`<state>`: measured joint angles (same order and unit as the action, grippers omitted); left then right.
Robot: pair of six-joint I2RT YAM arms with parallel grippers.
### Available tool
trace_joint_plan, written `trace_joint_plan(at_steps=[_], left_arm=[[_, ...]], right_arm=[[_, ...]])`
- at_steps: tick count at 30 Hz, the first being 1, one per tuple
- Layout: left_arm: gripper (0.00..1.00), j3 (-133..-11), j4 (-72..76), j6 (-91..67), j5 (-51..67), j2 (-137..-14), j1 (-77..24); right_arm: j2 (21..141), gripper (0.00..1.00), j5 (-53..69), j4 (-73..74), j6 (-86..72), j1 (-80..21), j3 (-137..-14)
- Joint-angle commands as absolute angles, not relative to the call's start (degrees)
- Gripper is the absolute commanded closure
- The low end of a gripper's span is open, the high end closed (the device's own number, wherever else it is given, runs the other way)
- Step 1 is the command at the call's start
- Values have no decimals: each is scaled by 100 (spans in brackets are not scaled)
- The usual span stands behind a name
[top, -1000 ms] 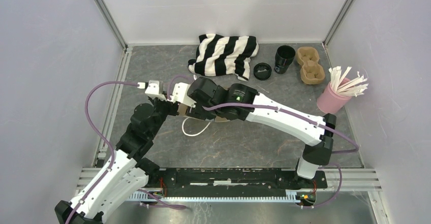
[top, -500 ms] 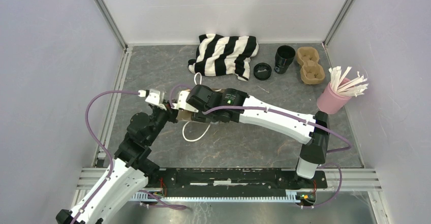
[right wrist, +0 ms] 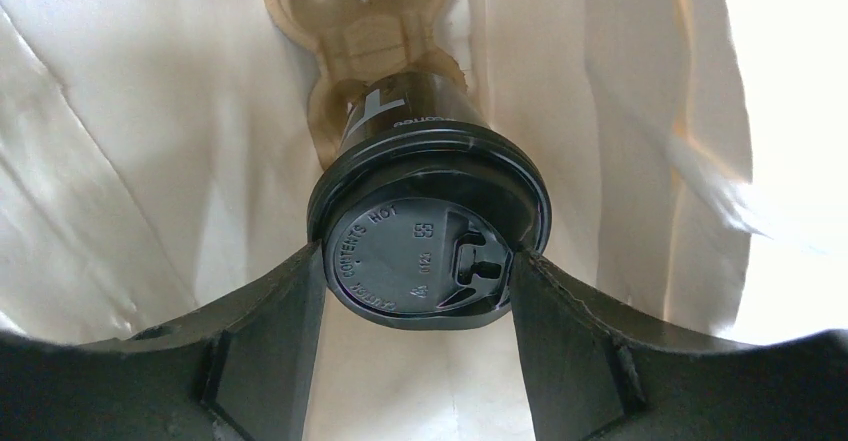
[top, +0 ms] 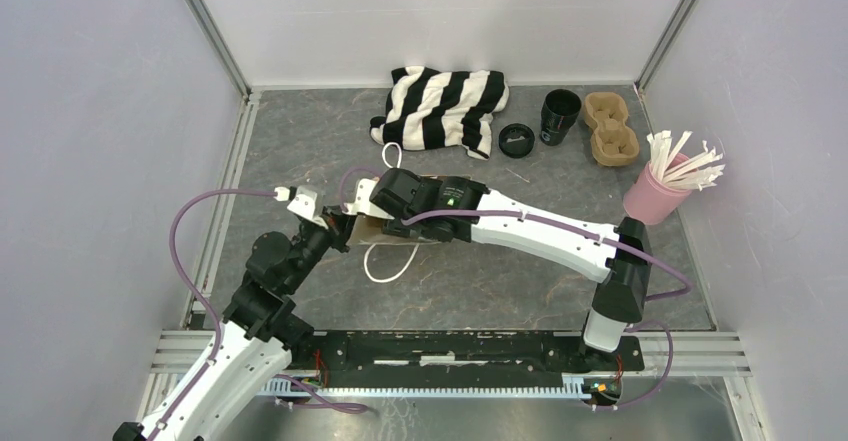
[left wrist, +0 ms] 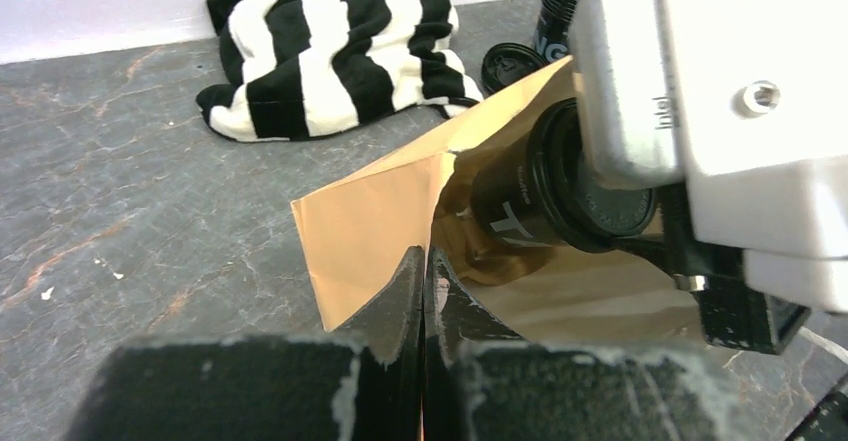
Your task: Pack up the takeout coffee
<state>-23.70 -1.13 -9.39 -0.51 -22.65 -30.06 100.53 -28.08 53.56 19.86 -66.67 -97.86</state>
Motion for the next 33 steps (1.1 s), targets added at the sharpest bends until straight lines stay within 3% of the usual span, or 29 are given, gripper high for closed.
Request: trace_joint_plan(at_steps=[1, 14, 25, 33], left_arm=[[98, -2373, -202, -685, 488, -2228, -2997], [98, -2558, -744, -1109, 783, -2164, -2997], [98, -2643, -742, -1364, 1126, -2202, -2997], [98, -2593, -843, -1360, 990, -2118, -2997]], right_arm=[[9878, 31, -2786, 4990, 1868, -6652, -9681], [9603, 32, -2487, 4332, 1396, -6652, -8677], [9850, 32, -3214, 3808, 1556, -6618, -8656], [9269, 31, -3278, 3814, 1774, -6492, -8147]])
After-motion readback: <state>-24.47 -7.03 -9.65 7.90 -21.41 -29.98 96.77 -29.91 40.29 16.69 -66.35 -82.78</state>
